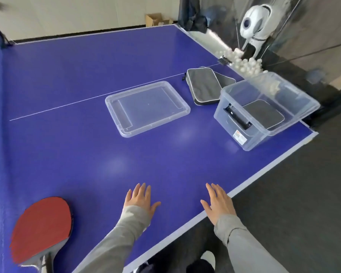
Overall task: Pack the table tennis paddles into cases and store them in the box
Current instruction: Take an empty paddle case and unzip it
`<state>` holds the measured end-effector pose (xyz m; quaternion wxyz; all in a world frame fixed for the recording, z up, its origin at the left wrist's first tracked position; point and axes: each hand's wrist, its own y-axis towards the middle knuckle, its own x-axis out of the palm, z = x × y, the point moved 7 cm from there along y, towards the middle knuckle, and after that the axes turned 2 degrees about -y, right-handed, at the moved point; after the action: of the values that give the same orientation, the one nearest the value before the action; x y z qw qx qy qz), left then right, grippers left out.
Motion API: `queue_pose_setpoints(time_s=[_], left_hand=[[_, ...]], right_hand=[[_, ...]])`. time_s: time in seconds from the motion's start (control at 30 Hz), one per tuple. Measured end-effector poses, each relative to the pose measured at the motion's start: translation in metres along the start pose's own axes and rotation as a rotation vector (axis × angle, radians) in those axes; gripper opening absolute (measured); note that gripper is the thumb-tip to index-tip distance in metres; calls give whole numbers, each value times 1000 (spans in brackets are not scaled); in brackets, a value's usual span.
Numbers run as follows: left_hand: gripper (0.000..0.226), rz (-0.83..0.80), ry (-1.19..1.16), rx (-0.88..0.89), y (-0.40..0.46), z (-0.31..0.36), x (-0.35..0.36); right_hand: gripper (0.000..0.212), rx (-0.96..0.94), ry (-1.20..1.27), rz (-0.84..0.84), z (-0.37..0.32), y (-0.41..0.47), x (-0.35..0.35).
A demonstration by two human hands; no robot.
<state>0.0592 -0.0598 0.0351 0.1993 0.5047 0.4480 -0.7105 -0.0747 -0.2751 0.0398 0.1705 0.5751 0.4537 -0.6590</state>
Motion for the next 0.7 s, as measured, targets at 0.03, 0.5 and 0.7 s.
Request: queue_pose_setpoints(time_s=[0.03,0.5,0.7], left_hand=[[72,9,12,8,6,15,-6],[68,248,-255,-51,71,222,-80],[67,327,-310,-73,111,261,-134]], right_hand=[[66,3,7,7,14,3,-5],[62,26,34,188,250,44,-104],[61,55,91,281,309,86,-160]])
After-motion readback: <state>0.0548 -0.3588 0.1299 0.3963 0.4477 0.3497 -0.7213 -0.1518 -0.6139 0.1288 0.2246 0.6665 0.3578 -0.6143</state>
